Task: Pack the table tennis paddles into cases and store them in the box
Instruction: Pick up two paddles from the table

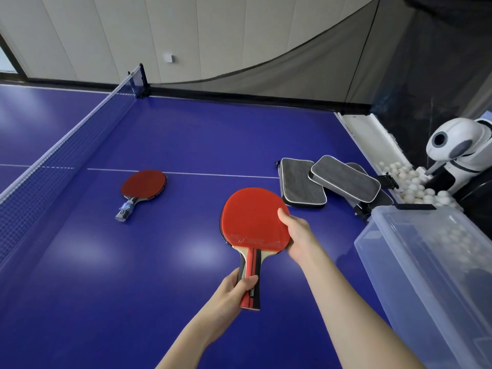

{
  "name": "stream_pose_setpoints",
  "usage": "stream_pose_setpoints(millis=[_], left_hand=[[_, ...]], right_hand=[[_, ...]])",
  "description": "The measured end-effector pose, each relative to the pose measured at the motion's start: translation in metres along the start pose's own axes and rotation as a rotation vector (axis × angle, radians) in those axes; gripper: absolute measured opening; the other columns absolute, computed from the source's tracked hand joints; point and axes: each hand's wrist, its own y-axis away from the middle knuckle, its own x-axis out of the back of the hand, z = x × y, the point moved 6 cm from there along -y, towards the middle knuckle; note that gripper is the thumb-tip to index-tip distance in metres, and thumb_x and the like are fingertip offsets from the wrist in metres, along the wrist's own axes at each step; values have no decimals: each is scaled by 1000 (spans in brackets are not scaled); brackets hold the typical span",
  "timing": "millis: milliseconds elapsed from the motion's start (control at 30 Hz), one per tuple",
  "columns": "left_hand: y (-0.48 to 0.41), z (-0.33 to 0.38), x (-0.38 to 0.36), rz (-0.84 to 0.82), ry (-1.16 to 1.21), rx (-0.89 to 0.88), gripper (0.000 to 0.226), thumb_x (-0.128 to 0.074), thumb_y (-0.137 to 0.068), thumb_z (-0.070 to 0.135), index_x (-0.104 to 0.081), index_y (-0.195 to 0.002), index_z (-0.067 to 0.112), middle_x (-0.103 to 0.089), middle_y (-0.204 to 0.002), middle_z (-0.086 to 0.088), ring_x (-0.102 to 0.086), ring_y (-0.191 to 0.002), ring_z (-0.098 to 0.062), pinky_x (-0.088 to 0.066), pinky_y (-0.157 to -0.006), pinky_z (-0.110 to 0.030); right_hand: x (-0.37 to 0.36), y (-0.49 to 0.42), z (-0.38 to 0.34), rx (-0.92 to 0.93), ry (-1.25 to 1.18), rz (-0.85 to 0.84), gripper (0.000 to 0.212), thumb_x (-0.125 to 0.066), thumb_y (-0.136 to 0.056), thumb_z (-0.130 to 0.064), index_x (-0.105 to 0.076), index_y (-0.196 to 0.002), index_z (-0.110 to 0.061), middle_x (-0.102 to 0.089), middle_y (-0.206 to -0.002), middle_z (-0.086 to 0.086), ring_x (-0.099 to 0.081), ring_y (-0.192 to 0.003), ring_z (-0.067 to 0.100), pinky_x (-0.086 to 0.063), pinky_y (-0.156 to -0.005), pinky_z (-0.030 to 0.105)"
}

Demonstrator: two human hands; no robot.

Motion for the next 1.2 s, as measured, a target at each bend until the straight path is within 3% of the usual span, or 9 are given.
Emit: stream_pose_setpoints(millis=[133,333,467,533,600,733,900,1000,1200], left_hand=[[-3,-20,10,40,-187,36,20,-55,-94,39,-59,-109,27,-67,-104,2,-63,-99,-9,-48,-85,-19],[1,-55,22,121,-234,54,35,-63,-91,28,-51,-124,26,-69,-104,6,-68,-91,-1,-50,-70,-10],[6,-83,25,92,-278,84,23,-60,-93,26,-56,-116,22,-68,-93,9,-67,-83,3,-48,-68,-8],[10,-96,28,105,-271,109,21,-60,-93,26,-57,-114,21,-67,-87,13,-66,-80,3,-48,-68,-9],[11,-109,30,115,-275,127,18,-60,-93,26,-58,-110,22,-66,-81,16,-65,-77,3,-49,-67,-11],[12,-129,35,165,-358,164,13,-62,-92,26,-55,-103,28,-59,-103,-2,-61,-97,-9,-53,-70,-15],[13,-148,38,243,-431,204,24,-62,-91,26,-58,-106,7,-50,-102,1,-54,-100,-13,-47,-85,-21],[11,-155,38,265,-434,222,25,-63,-91,25,-58,-110,10,-47,-106,2,-54,-103,-14,-44,-85,-17],[8,-165,34,324,-467,238,31,-61,-92,27,-55,-120,14,-45,-112,2,-52,-97,-10,-42,-70,-8]], right_hand=[[10,-11,24,-19,55,52,25,-63,-91,-26,-65,-106,-6,-70,-106,16,-68,-93,31,-57,-77,40],[21,-23,81,-96,137,54,11,-63,-90,-28,-62,-87,-17,-69,-93,6,-68,-82,22,-57,-72,37],[26,-28,119,-144,177,56,15,-64,-89,-32,-63,-86,-18,-70,-87,2,-69,-76,17,-58,-64,32],[28,-30,137,-172,189,54,17,-65,-88,-35,-65,-89,-18,-71,-92,2,-70,-81,18,-58,-63,31],[31,-33,155,-201,202,43,23,-64,-88,-38,-65,-97,-16,-70,-102,6,-69,-91,23,-59,-75,39],[33,-36,180,-241,215,34,33,-61,-90,-36,-63,-112,-12,-68,-111,9,-67,-99,26,-55,-87,44],[33,-36,195,-254,211,20,36,-59,-92,-34,-58,-121,-12,-67,-109,4,-66,-98,20,-56,-84,39],[37,-37,197,-213,306,37,39,-59,-92,-34,-57,-124,-12,-64,-118,4,-61,-109,21,-51,-96,41],[44,-39,185,18,726,113,44,-60,-88,-42,-62,-119,-10,-57,-119,6,-58,-106,21,-51,-94,39]])
